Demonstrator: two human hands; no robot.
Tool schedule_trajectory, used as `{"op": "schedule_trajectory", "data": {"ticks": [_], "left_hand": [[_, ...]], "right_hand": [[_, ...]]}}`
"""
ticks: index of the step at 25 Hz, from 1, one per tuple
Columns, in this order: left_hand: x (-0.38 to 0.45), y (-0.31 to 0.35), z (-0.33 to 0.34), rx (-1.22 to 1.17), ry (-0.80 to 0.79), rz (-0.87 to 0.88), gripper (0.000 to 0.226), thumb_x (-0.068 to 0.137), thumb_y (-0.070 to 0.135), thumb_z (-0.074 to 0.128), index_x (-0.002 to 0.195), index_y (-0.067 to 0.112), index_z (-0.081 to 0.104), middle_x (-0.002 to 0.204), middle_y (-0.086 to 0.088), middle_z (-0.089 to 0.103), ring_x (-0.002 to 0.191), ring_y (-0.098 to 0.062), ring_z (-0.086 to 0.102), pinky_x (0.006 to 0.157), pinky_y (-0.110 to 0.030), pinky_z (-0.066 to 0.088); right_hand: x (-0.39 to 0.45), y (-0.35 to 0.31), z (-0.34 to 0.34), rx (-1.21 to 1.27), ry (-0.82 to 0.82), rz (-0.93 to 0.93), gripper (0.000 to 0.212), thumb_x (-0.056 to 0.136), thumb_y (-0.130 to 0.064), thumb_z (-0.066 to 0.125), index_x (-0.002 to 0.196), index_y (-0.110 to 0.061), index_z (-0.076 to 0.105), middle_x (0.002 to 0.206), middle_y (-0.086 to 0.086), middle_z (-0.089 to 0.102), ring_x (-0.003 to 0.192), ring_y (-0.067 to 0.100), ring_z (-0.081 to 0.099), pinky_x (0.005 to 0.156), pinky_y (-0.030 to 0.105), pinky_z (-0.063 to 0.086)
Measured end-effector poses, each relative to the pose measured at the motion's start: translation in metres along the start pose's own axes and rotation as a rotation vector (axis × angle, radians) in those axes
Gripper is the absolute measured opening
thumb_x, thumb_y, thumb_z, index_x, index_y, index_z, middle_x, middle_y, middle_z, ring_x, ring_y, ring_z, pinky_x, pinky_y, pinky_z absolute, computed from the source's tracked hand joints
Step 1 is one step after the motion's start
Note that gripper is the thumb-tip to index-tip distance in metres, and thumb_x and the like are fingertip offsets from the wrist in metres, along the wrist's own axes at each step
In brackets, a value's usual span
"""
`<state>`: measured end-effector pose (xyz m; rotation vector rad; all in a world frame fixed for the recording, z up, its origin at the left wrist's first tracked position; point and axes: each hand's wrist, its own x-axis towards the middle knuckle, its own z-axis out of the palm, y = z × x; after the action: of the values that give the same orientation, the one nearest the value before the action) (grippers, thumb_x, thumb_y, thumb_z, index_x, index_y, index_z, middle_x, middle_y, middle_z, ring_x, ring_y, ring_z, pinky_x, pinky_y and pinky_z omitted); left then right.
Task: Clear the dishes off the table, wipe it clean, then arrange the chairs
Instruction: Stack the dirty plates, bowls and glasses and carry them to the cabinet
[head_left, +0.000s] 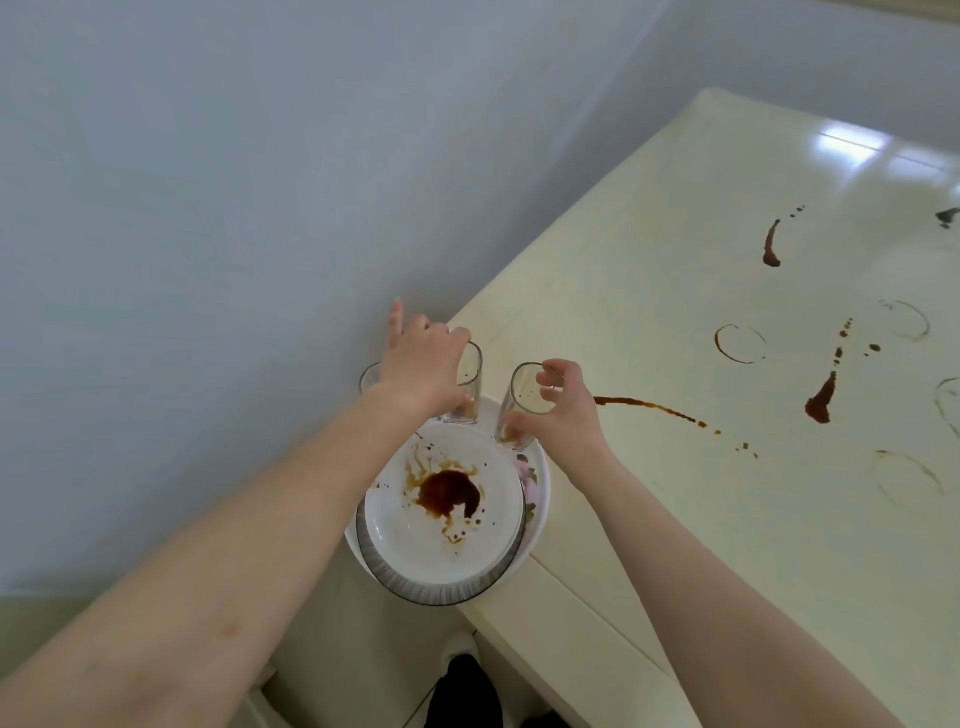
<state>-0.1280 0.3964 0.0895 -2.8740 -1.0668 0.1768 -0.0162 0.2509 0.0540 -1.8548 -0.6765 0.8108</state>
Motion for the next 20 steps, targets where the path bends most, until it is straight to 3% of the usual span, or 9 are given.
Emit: {"op": "schedule_trajectory", "data": {"ticks": [4,11,15,20], "left_hand": [[0.009,-0.003,0.013,0.036,-0.036,0.027,0.063,0.069,0.056,0.068,0.121,0.025,0.051,0.110,0.000,0.063,0.119,-0.028,0.046,0.116,-0.057,-0.005],[0.014,-0.007,0.017,0.043,-0.056,0.072,0.067,0.067,0.062,0.068,0.122,0.027,0.049,0.103,0.002,0.064,0.117,-0.028,0.048,0.114,-0.057,-0.008],[0.013,-0.007,0.015,0.032,-0.083,0.069,0.068,0.072,0.063,0.063,0.127,0.027,0.048,0.107,0.001,0.064,0.120,-0.028,0.046,0.114,-0.059,-0.008],[0.007,-0.008,0.012,-0.064,-0.120,0.062,0.066,0.079,0.049,0.066,0.136,0.030,0.040,0.129,0.004,0.057,0.131,-0.027,0.038,0.114,-0.057,-0.009]], "right_hand": [[0.007,0.006,0.008,-0.069,-0.011,0.011,0.081,0.067,-0.019,0.082,0.134,-0.019,0.035,0.128,-0.005,0.050,0.116,0.013,0.047,0.083,0.027,0.045],[0.013,0.008,0.014,-0.173,-0.065,0.017,0.087,0.069,-0.029,0.083,0.138,-0.018,0.032,0.130,-0.003,0.047,0.112,0.010,0.046,0.085,0.025,0.040],[0.016,0.007,0.013,-0.241,-0.087,0.014,0.089,0.067,-0.034,0.084,0.138,-0.018,0.032,0.131,-0.002,0.047,0.115,0.013,0.047,0.086,0.027,0.040],[0.011,0.003,0.027,-0.279,0.083,0.050,0.087,0.065,-0.046,0.082,0.131,-0.016,0.034,0.128,-0.003,0.046,0.112,0.014,0.050,0.085,0.032,0.048]]}}
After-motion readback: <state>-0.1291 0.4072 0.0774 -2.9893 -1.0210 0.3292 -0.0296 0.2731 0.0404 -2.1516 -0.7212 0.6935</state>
